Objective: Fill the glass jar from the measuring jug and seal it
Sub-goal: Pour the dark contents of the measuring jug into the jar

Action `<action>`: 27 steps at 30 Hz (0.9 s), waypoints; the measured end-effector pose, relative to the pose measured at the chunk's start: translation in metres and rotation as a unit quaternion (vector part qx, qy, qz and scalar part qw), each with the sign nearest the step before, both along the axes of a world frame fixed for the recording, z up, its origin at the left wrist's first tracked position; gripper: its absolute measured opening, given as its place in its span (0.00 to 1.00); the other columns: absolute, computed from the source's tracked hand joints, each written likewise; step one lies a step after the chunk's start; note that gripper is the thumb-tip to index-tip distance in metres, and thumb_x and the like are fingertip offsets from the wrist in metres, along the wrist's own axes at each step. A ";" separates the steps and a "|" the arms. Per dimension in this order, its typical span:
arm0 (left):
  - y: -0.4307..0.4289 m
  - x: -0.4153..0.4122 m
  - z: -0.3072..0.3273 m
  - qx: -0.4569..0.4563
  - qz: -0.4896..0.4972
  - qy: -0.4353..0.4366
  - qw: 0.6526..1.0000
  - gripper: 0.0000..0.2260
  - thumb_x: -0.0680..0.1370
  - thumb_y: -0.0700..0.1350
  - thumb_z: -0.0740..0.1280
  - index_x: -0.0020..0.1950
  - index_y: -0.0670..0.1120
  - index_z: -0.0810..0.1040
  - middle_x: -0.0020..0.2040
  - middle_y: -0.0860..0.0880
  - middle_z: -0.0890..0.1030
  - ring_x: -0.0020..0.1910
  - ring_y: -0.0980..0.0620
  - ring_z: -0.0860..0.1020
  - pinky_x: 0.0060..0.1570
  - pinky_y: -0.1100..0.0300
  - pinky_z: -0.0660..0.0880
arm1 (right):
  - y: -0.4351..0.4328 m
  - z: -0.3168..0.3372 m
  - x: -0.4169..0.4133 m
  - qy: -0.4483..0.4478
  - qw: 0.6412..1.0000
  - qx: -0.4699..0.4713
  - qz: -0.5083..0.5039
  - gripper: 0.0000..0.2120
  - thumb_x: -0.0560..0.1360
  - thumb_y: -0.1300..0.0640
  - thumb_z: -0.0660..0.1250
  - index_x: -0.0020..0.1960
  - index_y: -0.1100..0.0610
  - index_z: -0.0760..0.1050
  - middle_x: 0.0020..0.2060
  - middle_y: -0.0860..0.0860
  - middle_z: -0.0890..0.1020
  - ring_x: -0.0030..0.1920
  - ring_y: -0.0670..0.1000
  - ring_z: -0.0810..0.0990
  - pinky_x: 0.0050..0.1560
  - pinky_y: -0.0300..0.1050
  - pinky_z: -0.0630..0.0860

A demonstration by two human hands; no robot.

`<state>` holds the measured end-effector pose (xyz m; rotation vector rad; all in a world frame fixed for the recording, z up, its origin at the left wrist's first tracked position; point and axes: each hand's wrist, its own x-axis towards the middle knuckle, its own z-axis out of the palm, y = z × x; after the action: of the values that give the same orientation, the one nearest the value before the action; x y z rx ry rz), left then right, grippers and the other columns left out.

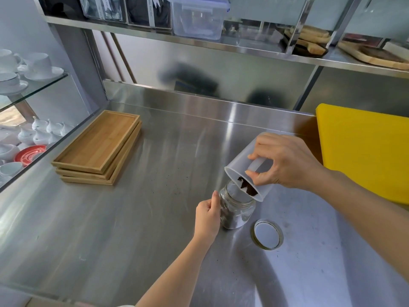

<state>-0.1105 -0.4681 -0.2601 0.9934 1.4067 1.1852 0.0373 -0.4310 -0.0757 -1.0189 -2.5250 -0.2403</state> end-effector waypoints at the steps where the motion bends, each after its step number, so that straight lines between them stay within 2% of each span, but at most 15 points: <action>1: 0.000 0.000 0.000 0.000 0.000 0.002 1.000 0.25 0.78 0.53 0.56 0.24 0.51 0.52 0.22 0.55 0.55 0.25 0.54 0.53 0.31 0.54 0.50 | 0.000 0.000 -0.001 -0.001 1.000 0.001 0.001 0.22 0.66 0.42 0.60 0.36 0.61 0.79 0.31 0.57 0.79 0.32 0.58 0.76 0.24 0.50 0.76; 7: 0.000 0.000 0.003 -0.007 -0.004 0.009 1.000 0.24 0.75 0.57 0.56 0.23 0.51 0.52 0.20 0.55 0.55 0.24 0.53 0.53 0.31 0.54 0.50 | 0.001 -0.002 -0.004 0.001 1.000 -0.001 0.013 0.22 0.65 0.42 0.60 0.36 0.61 0.79 0.32 0.58 0.79 0.32 0.59 0.78 0.25 0.52 0.77; 13: 0.000 0.000 0.005 -0.004 0.000 0.022 1.000 0.26 0.80 0.51 0.57 0.24 0.51 0.52 0.20 0.56 0.55 0.23 0.55 0.53 0.29 0.56 0.51 | 0.002 -0.002 -0.003 -0.006 1.000 -0.002 0.017 0.22 0.66 0.42 0.60 0.36 0.61 0.79 0.32 0.57 0.79 0.32 0.58 0.77 0.25 0.52 0.76; 27: 0.001 0.000 0.001 0.001 0.000 0.022 1.000 0.26 0.79 0.53 0.56 0.23 0.51 0.52 0.21 0.56 0.55 0.25 0.54 0.53 0.31 0.55 0.51 | 0.003 -0.003 0.000 -0.001 1.000 0.011 0.024 0.20 0.66 0.43 0.62 0.36 0.61 0.79 0.31 0.56 0.78 0.31 0.58 0.76 0.23 0.50 0.74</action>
<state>-0.1107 -0.4673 -0.2595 1.0264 1.4404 1.1724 0.0369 -0.4279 -0.0783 -0.9475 -2.5396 -0.2548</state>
